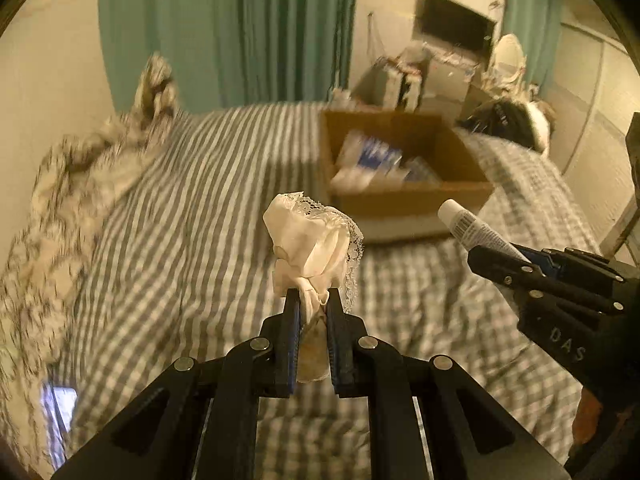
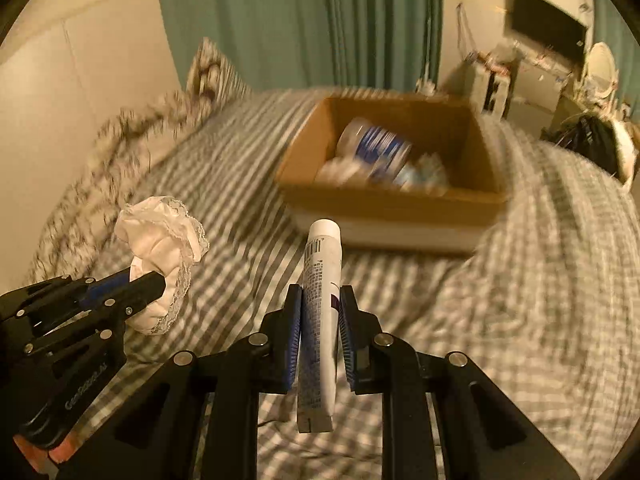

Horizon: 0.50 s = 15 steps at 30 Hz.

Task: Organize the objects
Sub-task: 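Carry the lace cloth and the lotion tube into the box and open both grippers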

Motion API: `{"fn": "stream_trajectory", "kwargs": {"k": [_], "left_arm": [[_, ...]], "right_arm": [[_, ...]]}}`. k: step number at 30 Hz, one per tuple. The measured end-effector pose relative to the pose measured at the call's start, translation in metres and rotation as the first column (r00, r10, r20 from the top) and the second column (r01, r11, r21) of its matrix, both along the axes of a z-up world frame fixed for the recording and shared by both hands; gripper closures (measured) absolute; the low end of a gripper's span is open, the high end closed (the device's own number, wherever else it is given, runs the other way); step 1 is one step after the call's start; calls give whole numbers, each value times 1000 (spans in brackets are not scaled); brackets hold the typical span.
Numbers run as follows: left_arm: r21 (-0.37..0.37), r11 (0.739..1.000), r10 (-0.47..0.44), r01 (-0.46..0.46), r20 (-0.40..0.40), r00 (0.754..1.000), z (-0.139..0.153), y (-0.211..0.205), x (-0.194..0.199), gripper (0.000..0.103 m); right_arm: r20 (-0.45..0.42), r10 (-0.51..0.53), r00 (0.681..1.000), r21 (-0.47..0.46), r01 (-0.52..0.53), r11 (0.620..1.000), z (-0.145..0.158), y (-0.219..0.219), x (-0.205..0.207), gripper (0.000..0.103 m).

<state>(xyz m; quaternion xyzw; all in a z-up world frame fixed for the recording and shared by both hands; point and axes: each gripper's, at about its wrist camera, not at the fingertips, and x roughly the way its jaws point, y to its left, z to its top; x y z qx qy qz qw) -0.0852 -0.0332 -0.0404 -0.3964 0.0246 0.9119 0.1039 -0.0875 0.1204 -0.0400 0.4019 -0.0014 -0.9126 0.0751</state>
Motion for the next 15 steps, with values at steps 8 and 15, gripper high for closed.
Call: {"fn": "stream_trajectory", "kwargs": {"k": [8, 15], "left_arm": [[18, 994, -103, 105, -106, 989, 64, 54, -22, 91], [15, 986, -164, 168, -131, 978, 73, 96, -80, 91]], "right_arm": [[-142, -60, 988, 21, 64, 998, 77, 55, -6, 86], [-163, -96, 982, -31, 92, 995, 95, 93, -59, 86]]}}
